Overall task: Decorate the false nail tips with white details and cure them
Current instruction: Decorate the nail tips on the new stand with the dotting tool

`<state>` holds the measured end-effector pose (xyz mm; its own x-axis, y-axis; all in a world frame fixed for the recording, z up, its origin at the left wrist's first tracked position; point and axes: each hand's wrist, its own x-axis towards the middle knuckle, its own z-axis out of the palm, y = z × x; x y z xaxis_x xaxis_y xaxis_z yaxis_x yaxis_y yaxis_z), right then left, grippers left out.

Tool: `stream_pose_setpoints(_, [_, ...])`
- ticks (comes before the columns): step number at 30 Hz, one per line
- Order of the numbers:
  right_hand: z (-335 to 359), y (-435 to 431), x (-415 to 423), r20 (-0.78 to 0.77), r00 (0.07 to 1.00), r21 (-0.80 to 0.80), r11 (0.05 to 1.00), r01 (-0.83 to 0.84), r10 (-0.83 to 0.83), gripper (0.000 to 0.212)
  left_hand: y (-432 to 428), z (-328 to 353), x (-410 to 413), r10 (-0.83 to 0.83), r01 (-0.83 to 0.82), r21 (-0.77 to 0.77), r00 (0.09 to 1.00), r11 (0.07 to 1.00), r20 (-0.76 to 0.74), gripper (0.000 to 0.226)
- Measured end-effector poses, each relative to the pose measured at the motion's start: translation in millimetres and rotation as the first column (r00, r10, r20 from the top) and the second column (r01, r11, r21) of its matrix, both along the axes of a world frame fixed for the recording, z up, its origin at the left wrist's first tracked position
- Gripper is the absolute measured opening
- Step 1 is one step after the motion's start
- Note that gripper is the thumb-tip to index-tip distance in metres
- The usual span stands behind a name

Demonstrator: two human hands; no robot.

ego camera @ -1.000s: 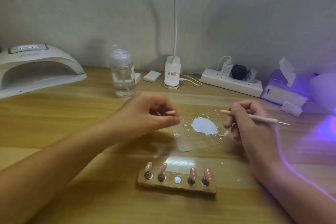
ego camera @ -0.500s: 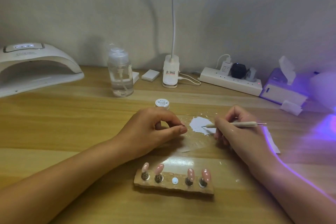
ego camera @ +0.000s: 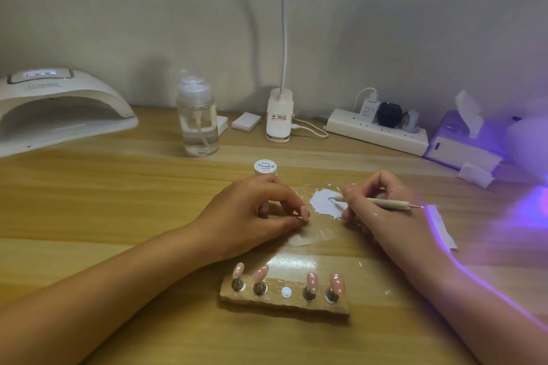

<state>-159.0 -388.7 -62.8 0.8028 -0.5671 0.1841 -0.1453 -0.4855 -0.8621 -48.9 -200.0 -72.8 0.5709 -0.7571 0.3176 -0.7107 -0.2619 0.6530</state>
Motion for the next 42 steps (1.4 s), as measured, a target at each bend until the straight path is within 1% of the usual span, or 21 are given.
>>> stream_pose_setpoints(2, [1, 1, 0, -0.018, 1.000, -0.006, 1.000, -0.001, 0.001, 0.027, 0, 0, 0, -0.005, 0.005, -0.005, 1.000, 1.000, 0.013, 0.011])
stream_pose_setpoints(4, [1, 1, 0, 0.008, 1.000, 0.026, 1.000, -0.001, 0.001, 0.027, -1, 0, -1, -0.022, 0.022, -0.025, 1.000, 0.999, 0.009, 0.012])
stream_pose_setpoints(8, [-1, 0, 1, 0.027, 1.000, 0.022, 1.000, -0.003, 0.003, 0.028, -1, 2, -1, -0.034, 0.031, -0.047, 0.997, 0.998, -0.072, 0.013])
stream_pose_setpoints(12, [-2, -2, 3, 0.200, 0.977, 0.139, 0.989, 0.040, -0.068, 0.025, -2, 6, 0, -0.028, 0.021, -0.053, 0.991, 0.998, -0.132, 0.019])
stream_pose_setpoints(15, [2, 1, 1, 0.257, 0.965, 0.123, 0.992, 0.015, -0.046, 0.019, -4, 8, -3, -0.026, 0.020, -0.043, 0.991, 0.999, -0.134, 0.023])
stream_pose_setpoints(17, [5, 5, 0, 0.285, 0.958, 0.133, 0.991, -0.018, -0.021, 0.017, -6, 7, -5, -0.007, 0.005, -0.030, 0.995, 1.000, -0.097, 0.021])
stream_pose_setpoints(18, [6, 7, 0, 0.300, 0.954, 0.169, 0.985, -0.039, -0.013, 0.017, -6, 5, -7, 0.004, -0.006, -0.022, 0.998, 1.000, -0.068, 0.020])
stream_pose_setpoints(20, [6, 12, 0, 0.312, 0.950, 0.292, 0.953, -0.084, -0.012, 0.022, -7, 3, -9, 0.022, -0.022, -0.016, 0.999, 1.000, -0.029, 0.020])
stream_pose_setpoints(22, [3, 18, 0, 0.289, 0.957, 0.399, 0.912, -0.100, -0.022, 0.022, -7, 2, -9, 0.025, -0.025, -0.019, 1.000, 1.000, -0.016, 0.019])
stream_pose_setpoints(24, [0, 22, -1, 0.274, 0.962, 0.437, 0.893, -0.110, -0.015, 0.020, -7, 1, -8, 0.022, -0.022, -0.026, 1.000, 0.999, -0.007, 0.018])
stream_pose_setpoints(29, [1, 26, -5, 0.301, 0.953, 0.441, 0.883, -0.164, 0.027, 0.019, -7, 0, -7, 0.004, -0.004, -0.033, 1.000, 0.999, 0.012, 0.018])
stream_pose_setpoints(32, [1, 30, -5, 0.283, 0.955, 0.434, 0.877, -0.207, 0.086, 0.033, -7, -2, -6, 0.015, -0.014, -0.032, 0.999, 0.999, 0.030, 0.017])
stream_pose_setpoints(33, [1, 31, -4, 0.268, 0.958, 0.424, 0.881, -0.210, 0.099, 0.033, -7, -2, -5, 0.019, -0.018, -0.033, 0.999, 0.999, 0.033, 0.017])
stream_pose_setpoints(37, [0, 31, -2, 0.243, 0.966, 0.400, 0.897, -0.186, 0.092, 0.025, -7, -3, -6, 0.020, -0.019, -0.031, 0.999, 0.999, 0.038, 0.017])
stream_pose_setpoints(42, [-2, 31, -1, 0.231, 0.966, 0.384, 0.901, -0.203, 0.119, 0.026, -8, -4, -5, 0.027, -0.026, -0.031, 0.999, 0.999, 0.041, 0.016])
